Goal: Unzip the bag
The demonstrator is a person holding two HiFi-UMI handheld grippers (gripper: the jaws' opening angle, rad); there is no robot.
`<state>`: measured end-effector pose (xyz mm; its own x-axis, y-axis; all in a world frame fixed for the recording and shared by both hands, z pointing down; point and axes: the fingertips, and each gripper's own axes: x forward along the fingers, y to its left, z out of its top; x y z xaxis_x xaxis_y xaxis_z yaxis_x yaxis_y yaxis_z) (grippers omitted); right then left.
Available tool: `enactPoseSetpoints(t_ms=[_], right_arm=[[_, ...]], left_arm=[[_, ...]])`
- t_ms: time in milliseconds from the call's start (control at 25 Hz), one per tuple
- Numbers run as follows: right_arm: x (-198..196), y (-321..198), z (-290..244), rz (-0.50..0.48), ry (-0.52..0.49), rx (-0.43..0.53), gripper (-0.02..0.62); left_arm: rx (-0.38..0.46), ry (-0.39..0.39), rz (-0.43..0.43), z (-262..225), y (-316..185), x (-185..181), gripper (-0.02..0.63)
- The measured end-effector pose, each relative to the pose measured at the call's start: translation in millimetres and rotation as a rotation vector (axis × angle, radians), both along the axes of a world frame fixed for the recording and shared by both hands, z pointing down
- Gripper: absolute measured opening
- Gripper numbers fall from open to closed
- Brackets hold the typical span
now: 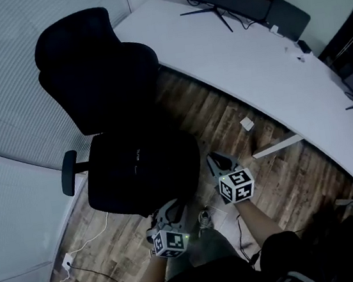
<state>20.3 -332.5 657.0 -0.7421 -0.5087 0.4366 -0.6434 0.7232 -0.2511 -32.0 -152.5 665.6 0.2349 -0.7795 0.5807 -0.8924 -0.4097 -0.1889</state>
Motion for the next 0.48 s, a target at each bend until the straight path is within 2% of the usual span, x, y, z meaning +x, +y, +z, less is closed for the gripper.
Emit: enactPoseSetpoints(t_ms=[200,480], right_arm=[[18.6,54.7,-35.0,0.058,-0.043,0.012,0.051],[36.6,123.9,-72.2,0.118,-0.051,0.051,0.051]], left_arm=[[0.033,0.034,0.019,-25.0,20.2,-1.6,0.100],[0.090,0.057,0.032,-58.2,55.8,-5.7,0.075]])
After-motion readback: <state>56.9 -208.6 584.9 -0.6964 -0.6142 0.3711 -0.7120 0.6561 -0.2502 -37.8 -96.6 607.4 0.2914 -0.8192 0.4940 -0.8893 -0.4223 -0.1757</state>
